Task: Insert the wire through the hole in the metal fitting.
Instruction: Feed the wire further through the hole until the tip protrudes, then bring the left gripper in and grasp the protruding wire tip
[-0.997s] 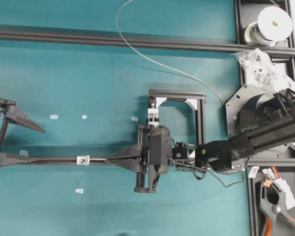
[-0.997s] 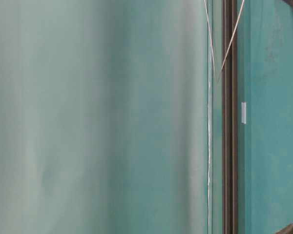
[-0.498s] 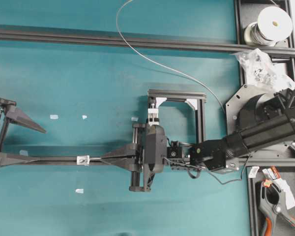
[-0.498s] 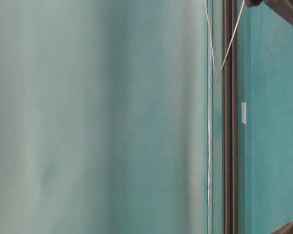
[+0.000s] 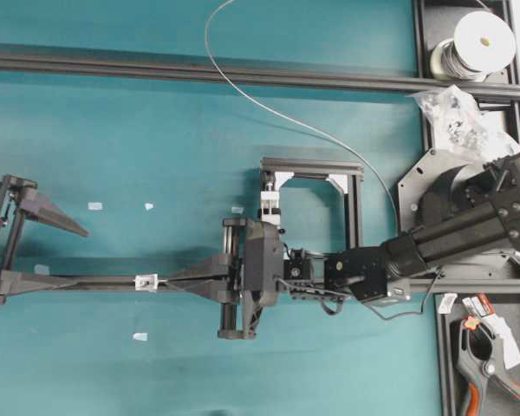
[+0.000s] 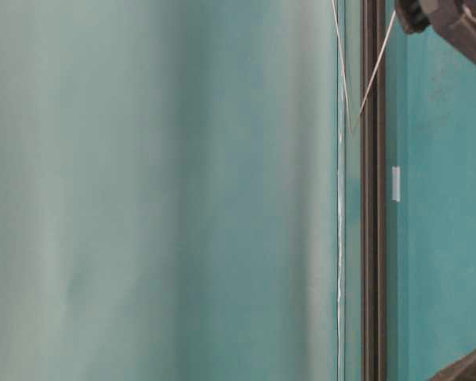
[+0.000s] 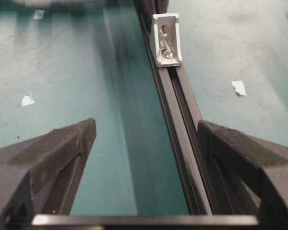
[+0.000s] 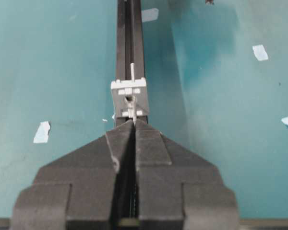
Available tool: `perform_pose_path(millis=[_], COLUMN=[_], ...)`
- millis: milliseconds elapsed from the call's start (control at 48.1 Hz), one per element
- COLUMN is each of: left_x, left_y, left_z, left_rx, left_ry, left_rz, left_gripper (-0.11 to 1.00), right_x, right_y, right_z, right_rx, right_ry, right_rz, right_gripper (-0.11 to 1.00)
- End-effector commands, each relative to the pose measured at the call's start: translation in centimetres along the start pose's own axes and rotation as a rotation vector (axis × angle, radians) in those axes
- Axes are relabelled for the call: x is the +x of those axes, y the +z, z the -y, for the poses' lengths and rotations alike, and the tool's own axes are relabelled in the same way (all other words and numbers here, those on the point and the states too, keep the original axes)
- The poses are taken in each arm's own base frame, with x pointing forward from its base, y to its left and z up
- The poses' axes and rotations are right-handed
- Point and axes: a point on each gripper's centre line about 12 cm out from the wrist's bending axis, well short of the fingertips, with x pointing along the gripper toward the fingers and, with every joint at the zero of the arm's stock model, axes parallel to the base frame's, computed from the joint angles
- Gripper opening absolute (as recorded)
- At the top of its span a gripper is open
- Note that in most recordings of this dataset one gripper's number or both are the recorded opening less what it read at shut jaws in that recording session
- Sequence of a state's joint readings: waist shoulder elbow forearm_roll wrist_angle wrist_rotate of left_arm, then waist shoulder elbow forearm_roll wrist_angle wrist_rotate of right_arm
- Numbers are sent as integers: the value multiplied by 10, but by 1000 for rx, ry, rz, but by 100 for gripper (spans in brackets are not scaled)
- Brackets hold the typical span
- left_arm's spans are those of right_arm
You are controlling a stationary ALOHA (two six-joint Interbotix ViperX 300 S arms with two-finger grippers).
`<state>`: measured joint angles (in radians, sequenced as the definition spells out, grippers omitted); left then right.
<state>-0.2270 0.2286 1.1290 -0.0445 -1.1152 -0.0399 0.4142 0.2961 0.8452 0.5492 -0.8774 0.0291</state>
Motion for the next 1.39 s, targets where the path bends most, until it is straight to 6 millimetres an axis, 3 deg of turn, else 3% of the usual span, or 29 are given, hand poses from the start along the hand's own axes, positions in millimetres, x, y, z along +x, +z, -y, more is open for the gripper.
perform_pose_path(millis=[0, 1371], left_x=[3, 71], left_y=[8, 19], left_z=[-1, 0], left_rx=[-1, -16], left_ry=[4, 8], left_rz=[28, -7], left_gripper=[75, 71], right_x=[3, 14], right_y=[11, 11], right_z=[-4, 2], right_rx=[6, -4], right_ry=[14, 9], right_rz=[33, 17], right_gripper=[-1, -1])
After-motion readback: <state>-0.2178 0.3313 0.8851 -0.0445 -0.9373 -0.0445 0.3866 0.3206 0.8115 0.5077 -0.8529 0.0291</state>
